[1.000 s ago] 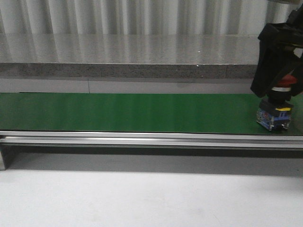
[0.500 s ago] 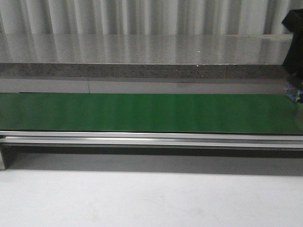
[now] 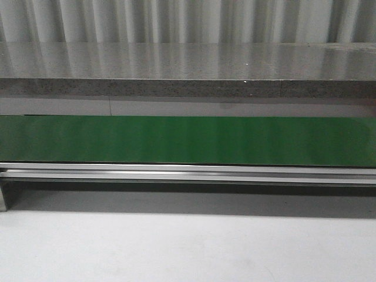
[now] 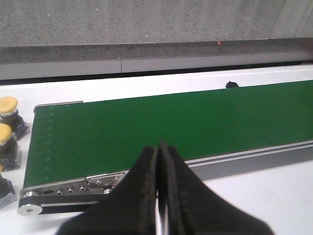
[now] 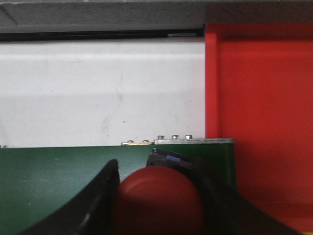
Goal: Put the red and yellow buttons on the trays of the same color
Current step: 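Lower the red button into the red tray and open the right gripper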
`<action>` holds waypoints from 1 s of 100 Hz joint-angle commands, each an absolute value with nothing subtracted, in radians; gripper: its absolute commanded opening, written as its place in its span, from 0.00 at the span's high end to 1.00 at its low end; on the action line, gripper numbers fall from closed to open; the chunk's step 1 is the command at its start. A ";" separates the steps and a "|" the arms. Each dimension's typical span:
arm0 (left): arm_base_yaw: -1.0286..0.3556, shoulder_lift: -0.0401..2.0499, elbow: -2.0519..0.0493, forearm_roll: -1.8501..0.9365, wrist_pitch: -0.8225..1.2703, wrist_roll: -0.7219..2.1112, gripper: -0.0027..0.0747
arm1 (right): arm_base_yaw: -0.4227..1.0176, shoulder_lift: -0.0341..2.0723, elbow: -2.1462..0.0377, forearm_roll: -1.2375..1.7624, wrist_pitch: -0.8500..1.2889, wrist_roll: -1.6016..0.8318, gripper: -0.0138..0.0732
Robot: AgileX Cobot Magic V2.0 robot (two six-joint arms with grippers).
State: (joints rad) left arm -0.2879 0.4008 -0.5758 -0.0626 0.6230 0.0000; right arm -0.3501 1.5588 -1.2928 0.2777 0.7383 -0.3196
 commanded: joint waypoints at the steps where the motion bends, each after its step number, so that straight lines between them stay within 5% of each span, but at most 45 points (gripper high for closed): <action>1: -0.295 0.408 -0.602 -0.074 0.549 0.000 0.99 | -0.389 1.571 -1.381 0.294 0.753 -0.284 0.63; 47: -0.295 0.408 -0.602 -0.074 0.549 0.000 0.99 | -0.569 1.769 -1.465 0.294 0.724 -0.184 0.63; 100: -0.295 0.408 -0.602 -0.074 0.549 0.000 0.99 | -0.578 1.898 -1.465 0.315 0.693 -0.182 0.63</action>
State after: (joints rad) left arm -0.2879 0.4008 -0.5758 -0.0626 0.6230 0.0000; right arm -0.5755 1.9390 -1.4338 0.2937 0.7269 -0.1773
